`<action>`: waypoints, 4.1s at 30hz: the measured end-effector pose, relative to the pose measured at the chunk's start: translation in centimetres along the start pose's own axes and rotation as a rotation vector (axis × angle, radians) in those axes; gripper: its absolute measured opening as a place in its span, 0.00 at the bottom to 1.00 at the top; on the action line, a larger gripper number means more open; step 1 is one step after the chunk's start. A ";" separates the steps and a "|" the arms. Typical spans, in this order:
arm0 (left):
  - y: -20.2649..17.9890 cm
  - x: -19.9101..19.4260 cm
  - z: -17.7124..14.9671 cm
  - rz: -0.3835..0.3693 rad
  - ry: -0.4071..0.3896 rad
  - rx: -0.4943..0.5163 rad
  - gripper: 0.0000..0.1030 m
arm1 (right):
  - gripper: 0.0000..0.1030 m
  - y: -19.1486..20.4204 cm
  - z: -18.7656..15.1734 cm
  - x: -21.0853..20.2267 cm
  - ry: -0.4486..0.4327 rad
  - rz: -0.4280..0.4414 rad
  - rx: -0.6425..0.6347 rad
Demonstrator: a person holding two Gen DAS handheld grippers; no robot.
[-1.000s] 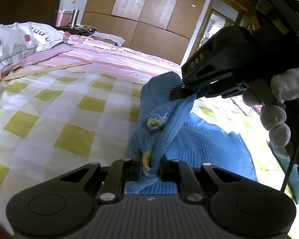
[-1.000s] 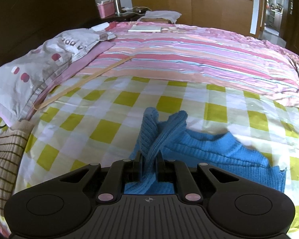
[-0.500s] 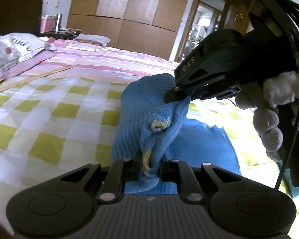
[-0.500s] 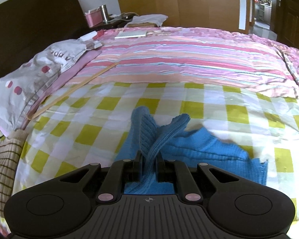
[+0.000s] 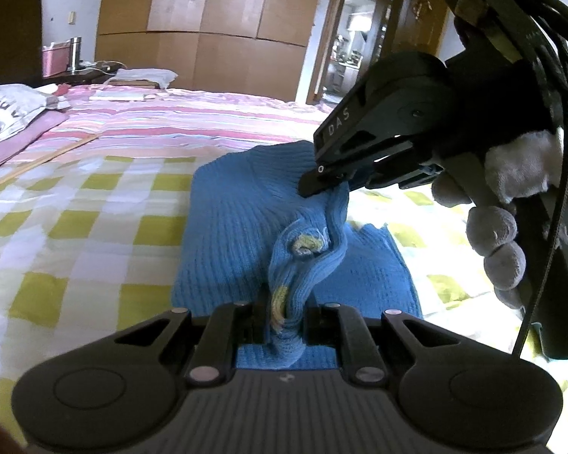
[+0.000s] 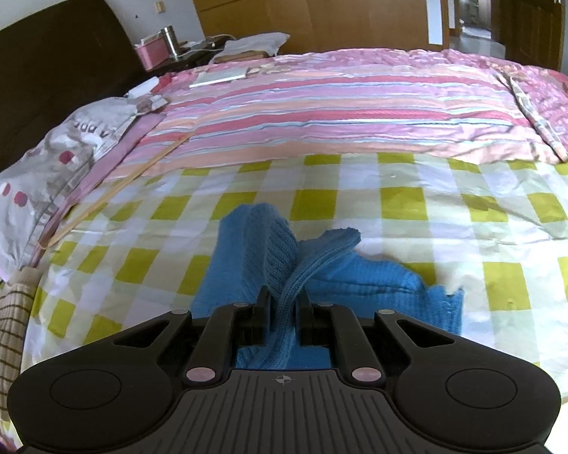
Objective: Fold small clothes
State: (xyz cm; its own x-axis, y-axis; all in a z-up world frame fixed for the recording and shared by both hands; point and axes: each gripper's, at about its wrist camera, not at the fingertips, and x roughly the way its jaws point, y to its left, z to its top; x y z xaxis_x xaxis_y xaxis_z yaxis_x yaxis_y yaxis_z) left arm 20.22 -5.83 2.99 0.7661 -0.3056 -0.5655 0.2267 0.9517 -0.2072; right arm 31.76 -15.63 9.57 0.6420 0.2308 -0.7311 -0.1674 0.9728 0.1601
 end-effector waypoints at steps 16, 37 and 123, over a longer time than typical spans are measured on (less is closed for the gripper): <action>-4.1 1.6 -0.1 -0.054 0.035 0.083 0.19 | 0.10 -5.8 -0.8 -1.1 -0.006 0.000 0.087; -9.4 4.7 -2.8 -0.135 0.115 0.177 0.20 | 0.10 -13.1 -4.6 1.0 0.036 -0.051 0.199; -2.6 2.5 -0.1 0.044 0.147 0.115 0.29 | 0.20 -10.0 -10.3 -2.2 -0.077 -0.218 0.127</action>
State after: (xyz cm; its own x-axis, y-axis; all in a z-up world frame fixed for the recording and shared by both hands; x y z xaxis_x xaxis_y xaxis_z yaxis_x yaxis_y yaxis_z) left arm 21.55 -9.06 2.05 0.6825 -0.2569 -0.6843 0.2689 0.9588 -0.0918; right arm 24.32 -26.07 2.68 0.7085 0.0112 -0.7056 0.0737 0.9932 0.0897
